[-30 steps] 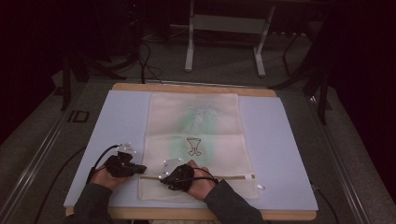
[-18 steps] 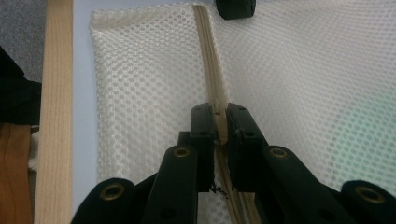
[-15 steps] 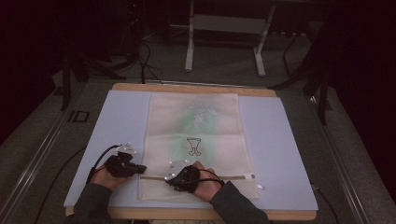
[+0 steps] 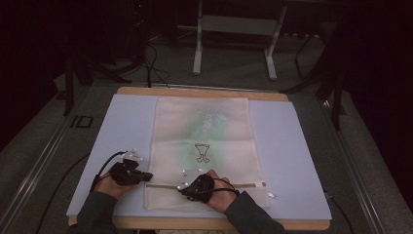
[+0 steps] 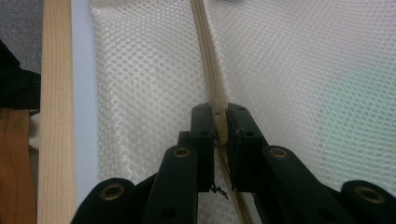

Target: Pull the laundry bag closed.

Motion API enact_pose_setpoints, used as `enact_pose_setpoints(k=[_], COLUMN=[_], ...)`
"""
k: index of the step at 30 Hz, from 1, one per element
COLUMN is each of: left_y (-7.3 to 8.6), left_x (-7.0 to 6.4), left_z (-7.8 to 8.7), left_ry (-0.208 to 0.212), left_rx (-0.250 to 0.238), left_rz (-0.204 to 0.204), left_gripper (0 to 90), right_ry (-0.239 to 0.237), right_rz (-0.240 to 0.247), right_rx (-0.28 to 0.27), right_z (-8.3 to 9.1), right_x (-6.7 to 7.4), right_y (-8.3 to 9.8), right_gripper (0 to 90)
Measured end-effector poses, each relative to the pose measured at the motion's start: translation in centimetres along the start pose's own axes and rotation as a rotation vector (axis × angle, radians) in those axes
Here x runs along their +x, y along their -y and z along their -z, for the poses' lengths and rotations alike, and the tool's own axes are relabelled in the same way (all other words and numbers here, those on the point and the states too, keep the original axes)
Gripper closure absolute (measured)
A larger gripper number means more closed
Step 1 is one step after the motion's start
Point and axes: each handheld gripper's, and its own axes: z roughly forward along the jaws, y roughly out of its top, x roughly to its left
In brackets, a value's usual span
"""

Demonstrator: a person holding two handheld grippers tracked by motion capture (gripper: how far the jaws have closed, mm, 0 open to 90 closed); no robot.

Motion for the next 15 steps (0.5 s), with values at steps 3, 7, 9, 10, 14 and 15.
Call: enact_pose_setpoints(k=[3, 7, 9, 10, 14, 15], left_y=[0.0, 0.01, 0.0, 0.01, 0.0, 0.0], left_x=[0.0, 0.0, 0.0, 0.0, -0.01, -0.01], left_z=[0.0, 0.0, 0.0, 0.0, 0.01, 0.0], left_ry=[0.0, 0.0, 0.0, 0.0, 0.0, 0.0], left_rx=[0.0, 0.0, 0.0, 0.0, 0.001, 0.001], left_rz=[0.0, 0.001, 0.0, 0.001, -0.002, -0.003], left_gripper=[90.0, 90.0, 90.0, 90.0, 90.0, 90.0], right_ry=[0.003, 0.007, 0.006, 0.008, 0.015, 0.017], right_rz=[-0.004, -0.01, -0.007, -0.009, -0.009, -0.01], right_rx=[0.004, 0.005, 0.007, 0.004, 0.004, 0.003], right_z=[0.26, 0.52, 0.62, 0.66, 0.87, 0.95], right_x=[-0.07, -0.08, -0.09, -0.07, -0.09, -0.09], right_y=[0.34, 0.55, 0.64, 0.69, 0.93, 0.97], right_gripper=[82.2, 82.2, 82.2, 82.2, 82.2, 82.2])
